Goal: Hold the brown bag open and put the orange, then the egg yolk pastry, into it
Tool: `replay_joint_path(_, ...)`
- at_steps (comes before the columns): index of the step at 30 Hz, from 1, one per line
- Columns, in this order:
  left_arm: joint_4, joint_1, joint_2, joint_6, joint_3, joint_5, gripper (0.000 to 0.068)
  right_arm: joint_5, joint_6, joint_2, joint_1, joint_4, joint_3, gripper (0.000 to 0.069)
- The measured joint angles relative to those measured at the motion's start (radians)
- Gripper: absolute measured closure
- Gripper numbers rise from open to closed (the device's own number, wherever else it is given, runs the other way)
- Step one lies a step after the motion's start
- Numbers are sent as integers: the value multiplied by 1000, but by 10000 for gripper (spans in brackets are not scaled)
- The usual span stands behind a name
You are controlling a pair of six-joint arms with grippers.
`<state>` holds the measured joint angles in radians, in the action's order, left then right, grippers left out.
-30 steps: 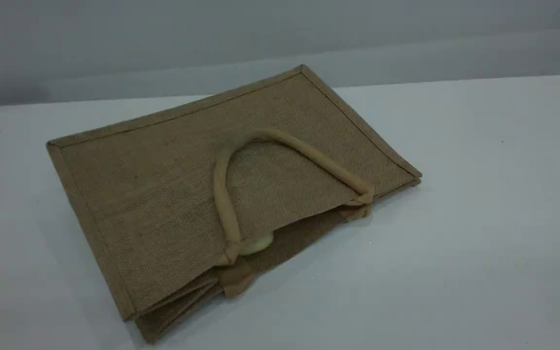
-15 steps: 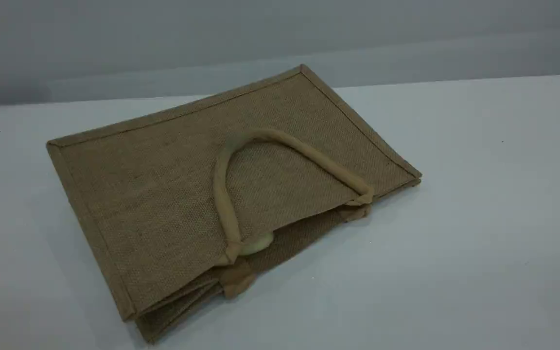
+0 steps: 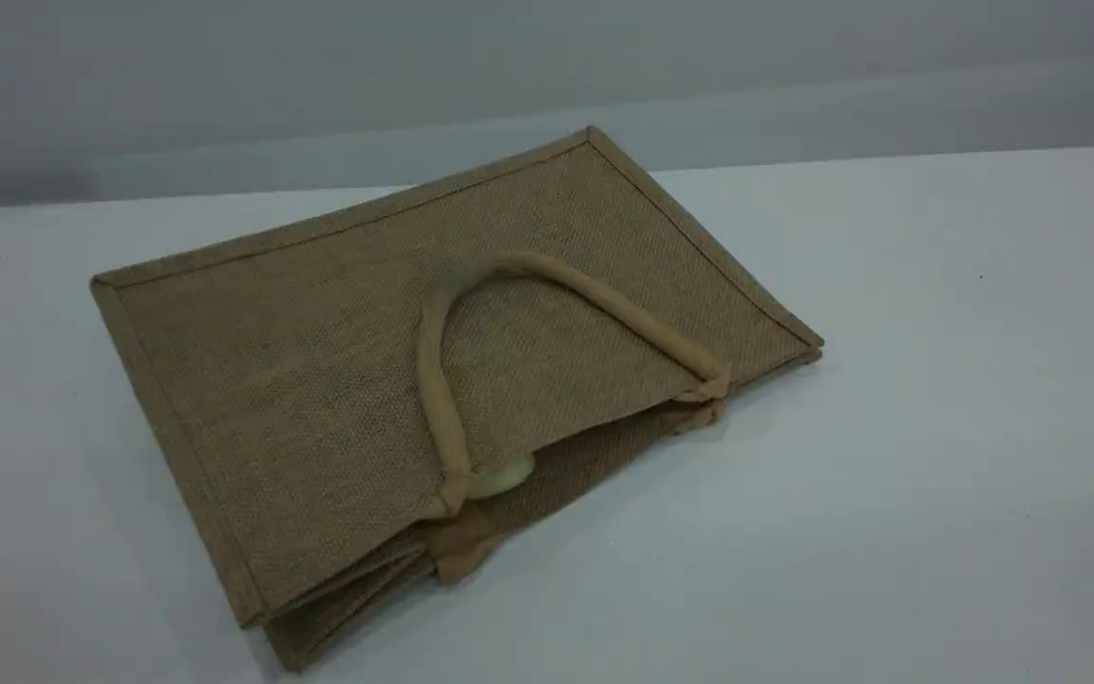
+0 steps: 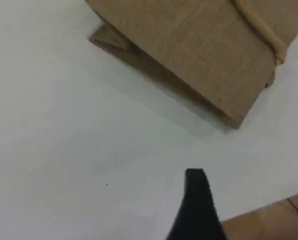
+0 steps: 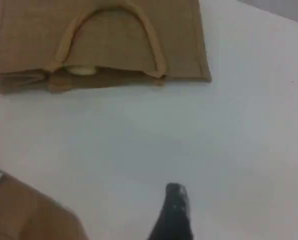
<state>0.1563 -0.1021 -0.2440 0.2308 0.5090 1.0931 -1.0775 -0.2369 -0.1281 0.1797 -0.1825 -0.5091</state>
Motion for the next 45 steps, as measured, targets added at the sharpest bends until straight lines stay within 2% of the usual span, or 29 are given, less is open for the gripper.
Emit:
replay_joint_path(4, -29, 0, 0, -41, 0, -2, 199, 0, 0, 0, 0, 0, 0, 139)
replay_joint_path(22, -27, 0, 72, -38, 0, -3, 199, -1, -1, 3, -3, -1, 0, 139)
replay_joint_path(30, -24, 87, 190, -34, 0, -3, 199, -2, -1, 84, -160, -6, -1, 139)
replay_joint_path(32, -24, 100, 206, -32, 0, -3, 199, -3, -1, 116, -174, -6, -1, 139)
replay_joint_path(45, -23, 106, 244, -32, 0, 0, 199, -2, -1, 128, -227, -5, -1, 139)
